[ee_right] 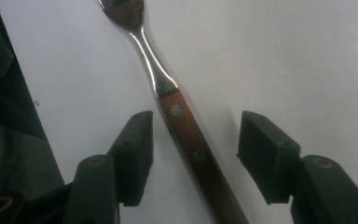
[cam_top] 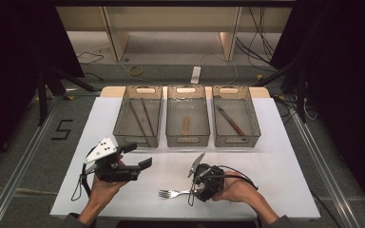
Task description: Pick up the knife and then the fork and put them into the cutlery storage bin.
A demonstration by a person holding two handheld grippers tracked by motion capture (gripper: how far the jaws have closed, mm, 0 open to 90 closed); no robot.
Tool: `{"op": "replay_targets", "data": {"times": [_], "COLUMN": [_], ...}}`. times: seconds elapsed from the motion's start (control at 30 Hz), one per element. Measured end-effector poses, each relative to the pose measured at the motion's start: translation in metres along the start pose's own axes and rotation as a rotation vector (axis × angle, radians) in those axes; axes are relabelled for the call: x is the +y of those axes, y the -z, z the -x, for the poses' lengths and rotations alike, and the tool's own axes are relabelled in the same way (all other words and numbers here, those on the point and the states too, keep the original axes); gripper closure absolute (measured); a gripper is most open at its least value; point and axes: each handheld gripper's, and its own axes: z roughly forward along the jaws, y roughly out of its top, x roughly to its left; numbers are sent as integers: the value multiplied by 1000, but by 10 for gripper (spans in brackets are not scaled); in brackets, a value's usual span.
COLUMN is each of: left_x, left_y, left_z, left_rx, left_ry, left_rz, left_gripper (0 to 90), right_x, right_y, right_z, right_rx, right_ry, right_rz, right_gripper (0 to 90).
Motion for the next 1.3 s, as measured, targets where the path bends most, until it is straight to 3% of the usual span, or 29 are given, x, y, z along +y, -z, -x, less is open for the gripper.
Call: {"op": "replay_targets", "data": {"times": [0.3,0.63,0.8,1.3], "left_x": [0,0,0,0], "left_y": [0,0,0,0], "left_z": [0,0,0,0], "left_rx": [-2,-2,-2,-2], "left_ry": [1,-1,2,-6], "left_rz": [1,-4,-2,-2], "left_gripper": [161,161,161,162], "right_x": [1,2,3,6], "right_y": [-4,-5,-6,-5], "right_z": [-3,-5,-7,-9], "right_rx": [5,-10,-11,3], "right_ry": [-11,35,7,44], "right_rz": [-35,-49,-48,-81], "right_gripper": [538,601,643,751]}}
